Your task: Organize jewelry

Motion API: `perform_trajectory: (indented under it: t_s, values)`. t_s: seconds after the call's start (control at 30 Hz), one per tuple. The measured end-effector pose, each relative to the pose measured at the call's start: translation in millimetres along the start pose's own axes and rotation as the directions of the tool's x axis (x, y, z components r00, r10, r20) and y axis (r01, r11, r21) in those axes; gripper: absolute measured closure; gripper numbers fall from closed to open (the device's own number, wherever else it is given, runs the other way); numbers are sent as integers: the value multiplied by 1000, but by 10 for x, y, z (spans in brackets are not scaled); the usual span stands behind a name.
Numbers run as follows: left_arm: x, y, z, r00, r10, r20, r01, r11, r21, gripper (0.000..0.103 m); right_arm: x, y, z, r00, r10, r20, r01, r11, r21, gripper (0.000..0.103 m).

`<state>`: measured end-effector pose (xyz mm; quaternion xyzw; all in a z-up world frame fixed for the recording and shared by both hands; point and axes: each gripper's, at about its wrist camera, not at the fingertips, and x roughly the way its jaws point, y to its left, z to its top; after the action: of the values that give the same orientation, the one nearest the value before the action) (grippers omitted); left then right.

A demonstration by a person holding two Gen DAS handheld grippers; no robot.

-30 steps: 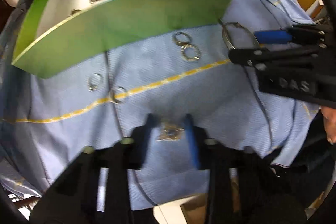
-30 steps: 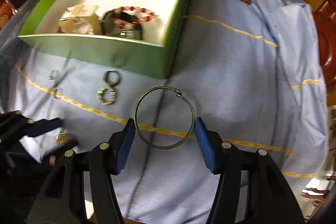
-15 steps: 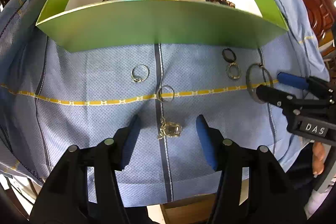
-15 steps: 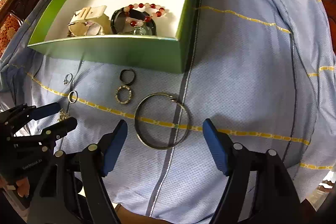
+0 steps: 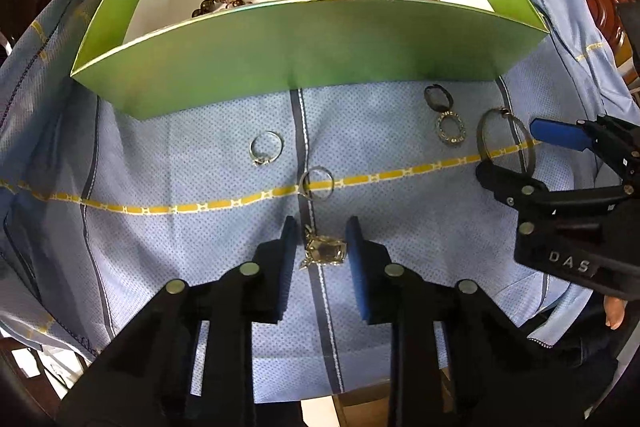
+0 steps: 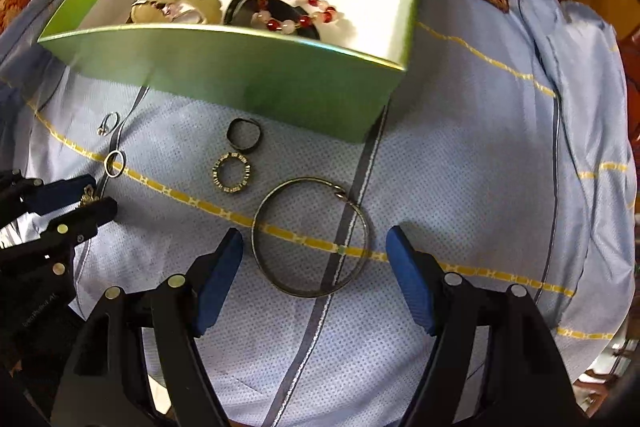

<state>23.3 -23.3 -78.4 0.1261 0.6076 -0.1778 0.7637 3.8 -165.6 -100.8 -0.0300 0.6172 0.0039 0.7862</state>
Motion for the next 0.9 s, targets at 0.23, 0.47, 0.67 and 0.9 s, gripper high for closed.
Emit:
perform_trajectory:
  t_s: [0.23,0.47,0.67,0.9]
  values:
    - [26,48,18,1000,7,2,-7,1000,9,79,-6,332,-7,1000,1,31,0,1000,-28,45]
    - [32,14,-29,1000,12,6,-12,1000,10,74,-13,320,-11,1000,0,19,1,1000,-26,40]
    - [24,19,-20,1000,8,7,-8,1000,16,81,-78,95,-27,1000,-3,18,3,1000,-24,38]
    - [-13,55,-39,1000,4,9,-5,1000,14,82,-89,7,-2,999,-1,32,2,999,-49,45]
